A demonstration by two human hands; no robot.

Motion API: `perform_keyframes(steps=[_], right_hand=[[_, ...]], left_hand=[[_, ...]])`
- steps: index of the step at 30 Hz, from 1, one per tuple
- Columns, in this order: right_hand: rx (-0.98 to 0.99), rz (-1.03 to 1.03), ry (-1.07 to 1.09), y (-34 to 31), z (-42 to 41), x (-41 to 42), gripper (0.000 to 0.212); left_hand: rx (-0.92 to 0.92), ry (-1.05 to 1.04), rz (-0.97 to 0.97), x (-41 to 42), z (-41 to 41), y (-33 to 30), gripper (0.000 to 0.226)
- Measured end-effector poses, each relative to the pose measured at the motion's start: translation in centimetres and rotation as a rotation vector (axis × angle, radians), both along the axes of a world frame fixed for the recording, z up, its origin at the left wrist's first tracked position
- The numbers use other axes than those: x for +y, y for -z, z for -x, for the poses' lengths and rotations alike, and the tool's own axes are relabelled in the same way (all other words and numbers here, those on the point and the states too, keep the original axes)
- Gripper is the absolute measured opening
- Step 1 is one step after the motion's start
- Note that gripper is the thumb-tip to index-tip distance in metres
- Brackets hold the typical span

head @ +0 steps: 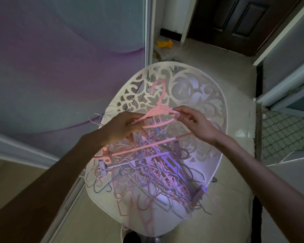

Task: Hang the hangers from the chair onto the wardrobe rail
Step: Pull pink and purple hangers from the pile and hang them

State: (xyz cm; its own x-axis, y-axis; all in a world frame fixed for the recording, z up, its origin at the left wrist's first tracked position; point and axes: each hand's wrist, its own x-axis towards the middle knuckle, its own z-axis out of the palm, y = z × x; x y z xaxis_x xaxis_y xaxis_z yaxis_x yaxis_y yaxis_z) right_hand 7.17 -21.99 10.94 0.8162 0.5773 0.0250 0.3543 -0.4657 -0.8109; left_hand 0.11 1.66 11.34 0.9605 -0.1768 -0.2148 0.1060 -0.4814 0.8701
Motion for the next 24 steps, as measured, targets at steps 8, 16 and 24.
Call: perform_keyframes(steps=[8,16,24], right_hand=[[-0.350,0.068,0.358,4.4,4.7,1.6,0.028],[-0.355,0.777,-0.018,16.6,10.5,5.5,0.067],[-0.589,0.763,-0.054,19.2,10.3,6.8,0.061]], left_hand=[[0.072,-0.516,0.077,6.7,9.8,1.6,0.024],[0.045,-0.837,0.133,7.8,15.6,8.1,0.028],[0.030,-0.850,0.212,6.9,16.6,9.8,0.021]])
